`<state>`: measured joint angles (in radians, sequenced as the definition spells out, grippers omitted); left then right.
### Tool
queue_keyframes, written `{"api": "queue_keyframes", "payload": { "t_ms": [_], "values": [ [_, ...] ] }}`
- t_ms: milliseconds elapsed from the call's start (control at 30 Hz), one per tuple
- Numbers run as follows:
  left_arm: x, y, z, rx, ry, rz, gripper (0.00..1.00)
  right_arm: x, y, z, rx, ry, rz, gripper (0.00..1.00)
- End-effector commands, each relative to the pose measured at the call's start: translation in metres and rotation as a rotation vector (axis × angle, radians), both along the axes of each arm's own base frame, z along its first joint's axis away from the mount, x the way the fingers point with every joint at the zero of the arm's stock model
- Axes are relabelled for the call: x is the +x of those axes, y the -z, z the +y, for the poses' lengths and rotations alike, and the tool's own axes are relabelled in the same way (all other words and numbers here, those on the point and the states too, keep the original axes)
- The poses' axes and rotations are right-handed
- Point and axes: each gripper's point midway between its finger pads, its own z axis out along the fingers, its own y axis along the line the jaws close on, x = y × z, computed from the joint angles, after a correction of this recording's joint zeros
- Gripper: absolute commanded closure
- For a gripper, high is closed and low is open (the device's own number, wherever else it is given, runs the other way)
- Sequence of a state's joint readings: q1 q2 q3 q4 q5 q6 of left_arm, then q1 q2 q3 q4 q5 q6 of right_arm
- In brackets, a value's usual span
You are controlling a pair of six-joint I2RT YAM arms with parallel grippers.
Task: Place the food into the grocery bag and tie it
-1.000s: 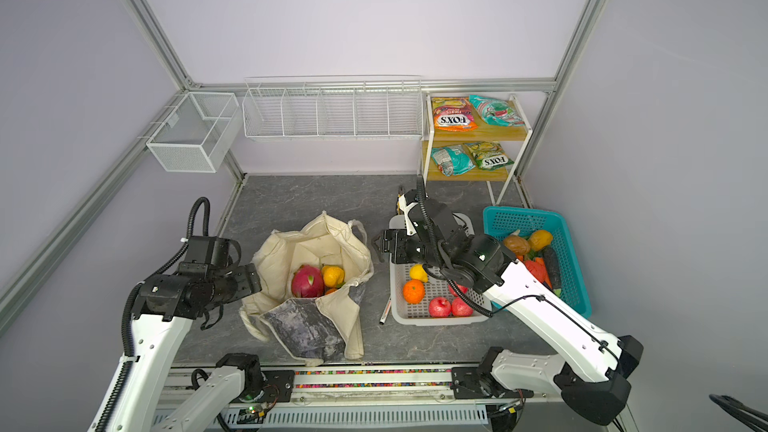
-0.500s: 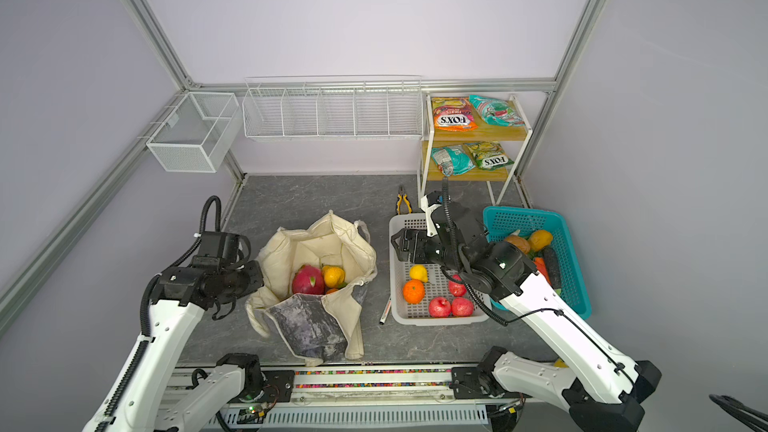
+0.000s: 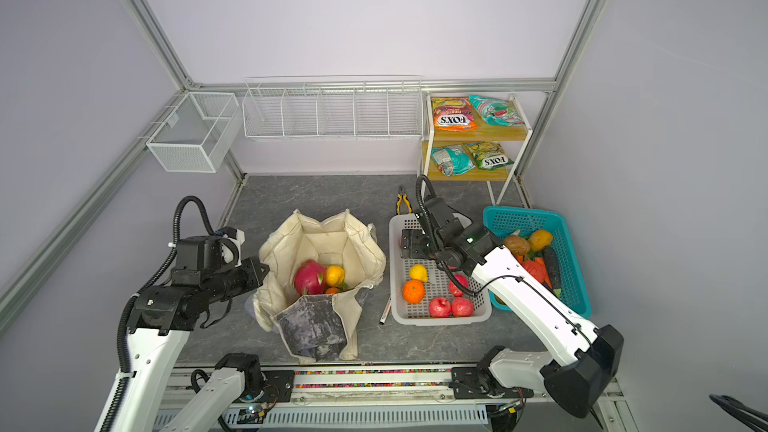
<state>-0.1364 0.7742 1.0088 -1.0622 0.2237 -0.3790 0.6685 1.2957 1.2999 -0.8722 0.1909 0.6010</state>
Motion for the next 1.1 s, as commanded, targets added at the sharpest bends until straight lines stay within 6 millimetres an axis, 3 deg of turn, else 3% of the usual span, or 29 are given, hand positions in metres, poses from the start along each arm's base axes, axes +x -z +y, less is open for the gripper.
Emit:
{"api": "queue_keyframes", "payload": {
  "t_ms": [0, 133, 333, 733, 867, 1067],
  "values": [
    [-0.001, 0.001, -0.014, -0.035, 0.087, -0.032, 1.00, 0.011, 0.028, -0.006, -0.078, 0.035, 0.052, 0.12],
    [-0.005, 0.004, -0.016, -0.039, 0.113, -0.057, 1.00, 0.020, 0.068, 0.000, -0.116, 0.052, 0.143, 0.11],
    [-0.008, 0.006, -0.019, -0.047, 0.135, -0.079, 1.00, 0.017, 0.120, 0.001, -0.159, 0.070, 0.266, 0.09],
    [-0.011, 0.004, -0.020, -0.058, 0.138, -0.111, 1.00, 0.024, 0.177, -0.004, -0.178, 0.101, 0.384, 0.00],
    [-0.011, 0.004, -0.021, -0.059, 0.141, -0.111, 1.00, 0.025, 0.193, -0.006, -0.168, 0.114, 0.416, 0.04],
    [-0.011, 0.003, -0.022, -0.062, 0.147, -0.121, 1.00, 0.022, 0.200, -0.006, -0.150, 0.122, 0.435, 0.25]
  ]
}}
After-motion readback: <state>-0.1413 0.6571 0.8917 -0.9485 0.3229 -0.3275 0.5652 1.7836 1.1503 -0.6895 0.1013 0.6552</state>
